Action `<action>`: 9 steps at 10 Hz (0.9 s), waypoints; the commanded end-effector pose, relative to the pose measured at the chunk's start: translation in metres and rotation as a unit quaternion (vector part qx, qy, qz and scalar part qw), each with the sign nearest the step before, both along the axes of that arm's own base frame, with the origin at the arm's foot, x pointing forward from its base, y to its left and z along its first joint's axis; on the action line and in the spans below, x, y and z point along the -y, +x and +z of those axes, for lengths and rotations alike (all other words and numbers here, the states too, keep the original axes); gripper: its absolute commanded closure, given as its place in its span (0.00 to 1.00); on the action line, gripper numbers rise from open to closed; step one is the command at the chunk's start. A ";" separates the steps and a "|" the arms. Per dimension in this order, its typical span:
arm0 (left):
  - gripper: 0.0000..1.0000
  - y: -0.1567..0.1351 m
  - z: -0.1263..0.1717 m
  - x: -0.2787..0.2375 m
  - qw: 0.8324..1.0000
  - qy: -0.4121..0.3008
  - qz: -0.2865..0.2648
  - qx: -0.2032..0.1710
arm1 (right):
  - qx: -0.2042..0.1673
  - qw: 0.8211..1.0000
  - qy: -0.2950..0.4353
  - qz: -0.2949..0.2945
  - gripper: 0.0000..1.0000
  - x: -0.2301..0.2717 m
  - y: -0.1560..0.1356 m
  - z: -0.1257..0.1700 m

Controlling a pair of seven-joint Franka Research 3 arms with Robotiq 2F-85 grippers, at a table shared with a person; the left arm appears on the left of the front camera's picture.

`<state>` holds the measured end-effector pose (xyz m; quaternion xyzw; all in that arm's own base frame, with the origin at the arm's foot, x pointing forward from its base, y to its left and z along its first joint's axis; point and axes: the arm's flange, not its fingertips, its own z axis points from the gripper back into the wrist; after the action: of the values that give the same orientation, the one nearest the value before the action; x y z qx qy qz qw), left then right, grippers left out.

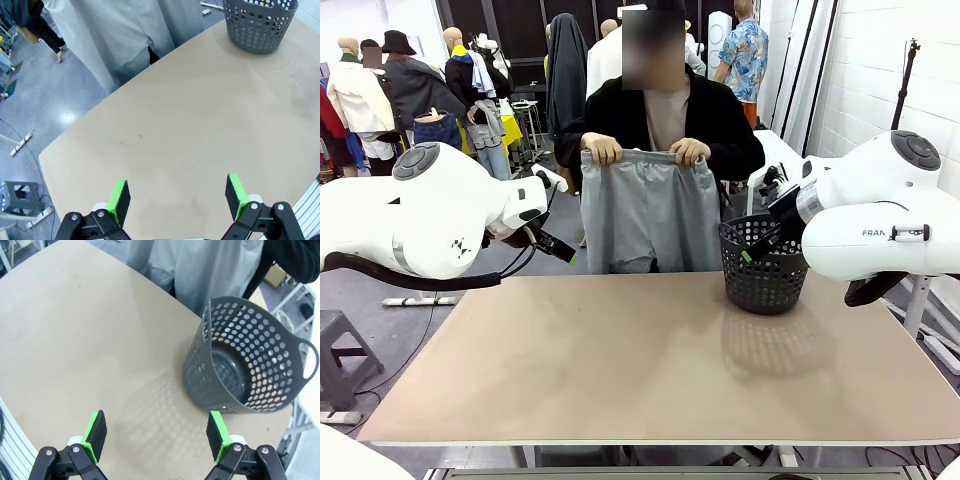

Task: Fold the training pants.
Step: Grab both ends of the Training pants handed by a person.

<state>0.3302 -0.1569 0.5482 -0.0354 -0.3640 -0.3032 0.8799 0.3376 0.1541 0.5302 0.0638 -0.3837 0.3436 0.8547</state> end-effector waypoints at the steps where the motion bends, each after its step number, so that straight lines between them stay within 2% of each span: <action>1: 0.00 0.000 0.000 0.000 1.000 0.000 0.000 -0.001 | 0.000 1.000 0.000 -0.001 0.00 0.001 0.000 0.000; 9: 0.00 0.000 0.000 0.000 1.000 0.000 0.000 -0.001 | 0.000 1.000 0.000 -0.001 0.00 0.001 0.000 0.000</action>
<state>0.3302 -0.1569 0.5482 -0.0354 -0.3640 -0.3032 0.8799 0.3376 0.1541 0.5302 0.0638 -0.3837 0.3436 0.8547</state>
